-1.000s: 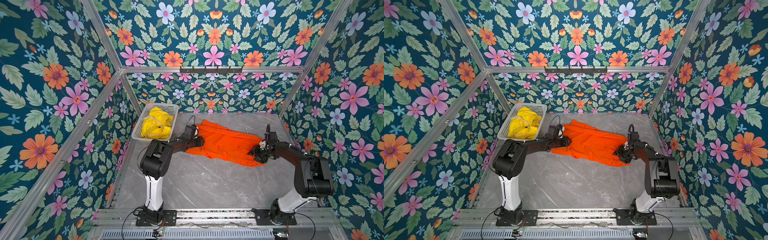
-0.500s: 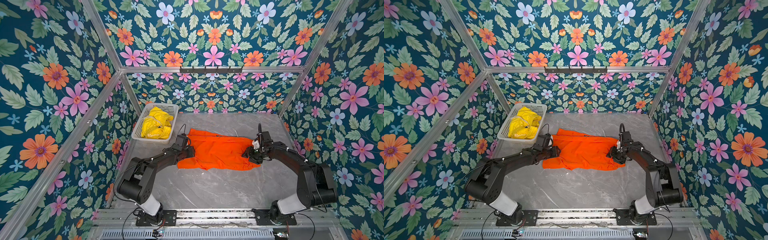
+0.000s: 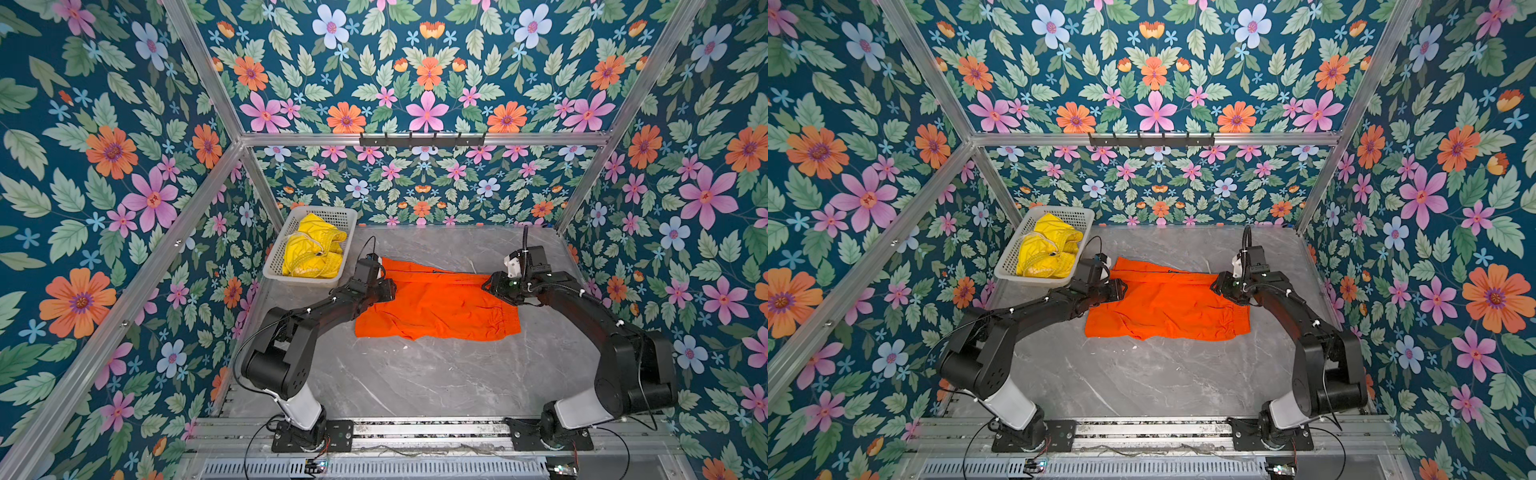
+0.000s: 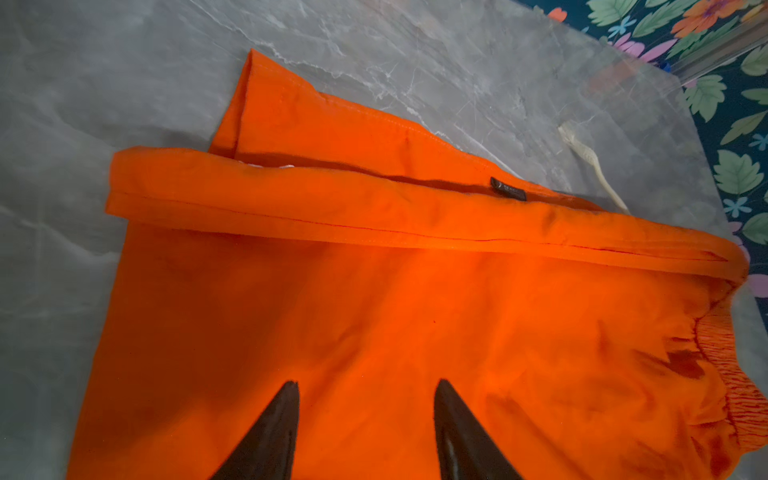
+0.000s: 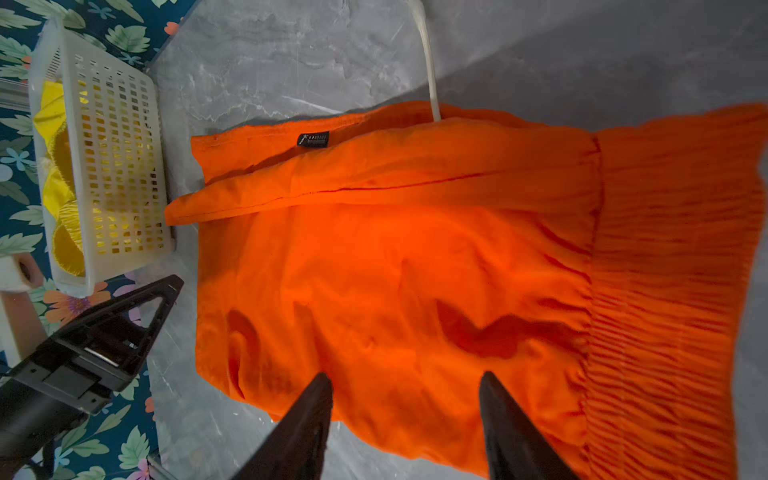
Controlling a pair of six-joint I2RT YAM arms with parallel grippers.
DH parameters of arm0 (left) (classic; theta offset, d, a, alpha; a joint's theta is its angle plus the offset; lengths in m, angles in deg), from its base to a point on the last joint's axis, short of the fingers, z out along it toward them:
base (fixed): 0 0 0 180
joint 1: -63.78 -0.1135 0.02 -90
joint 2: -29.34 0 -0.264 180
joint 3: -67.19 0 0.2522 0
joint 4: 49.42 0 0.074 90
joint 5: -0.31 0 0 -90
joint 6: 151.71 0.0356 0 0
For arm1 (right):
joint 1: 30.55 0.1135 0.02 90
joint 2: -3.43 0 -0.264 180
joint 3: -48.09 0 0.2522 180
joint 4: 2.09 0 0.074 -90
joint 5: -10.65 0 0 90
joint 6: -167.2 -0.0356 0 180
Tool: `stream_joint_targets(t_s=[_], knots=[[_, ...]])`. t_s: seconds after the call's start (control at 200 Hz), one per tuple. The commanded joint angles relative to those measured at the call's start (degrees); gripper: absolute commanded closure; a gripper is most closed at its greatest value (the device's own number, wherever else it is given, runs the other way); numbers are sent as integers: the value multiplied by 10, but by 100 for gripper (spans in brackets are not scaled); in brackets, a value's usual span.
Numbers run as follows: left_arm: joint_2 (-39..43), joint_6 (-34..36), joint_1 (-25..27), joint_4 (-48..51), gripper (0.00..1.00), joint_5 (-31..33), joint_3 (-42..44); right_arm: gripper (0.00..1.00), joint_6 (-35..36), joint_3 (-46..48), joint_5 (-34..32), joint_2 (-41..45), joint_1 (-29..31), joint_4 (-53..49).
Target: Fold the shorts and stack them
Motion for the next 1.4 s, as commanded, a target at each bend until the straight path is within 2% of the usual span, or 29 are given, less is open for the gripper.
stream_joint_targets(t_s=[0.0, 0.11, 0.28, 0.505, 0.725, 0.855, 1.05, 1.235, 1.395], knots=[[-22, 6, 0, -26, 46, 4, 6, 43, 7, -3, 5, -38, 0, 48], [-46, 11, 0, 0, 46, 6, -2, 43, 0, 1, 11, -88, 0, 67], [-58, 4, 0, 7, 46, 19, 15, 43, -15, 21, 1, -111, -9, 85], [-68, 7, -1, 24, 46, 29, 22, 43, -38, 69, -10, -112, -72, 99], [-68, 9, -1, 33, 46, 34, 34, 43, -21, 84, -7, -68, -106, 83], [-64, 7, -1, 30, 46, 31, 35, 43, -17, 75, 7, 9, -105, 72], [-62, 7, -1, 35, 46, 31, 32, 43, -15, 59, -4, 53, -40, 71], [-60, 11, -1, 42, 46, 36, 32, 43, -30, 31, 14, -4, 39, 109], [-63, 11, -1, 41, 47, 35, 31, 43, -35, 25, 21, -57, 49, 129]])
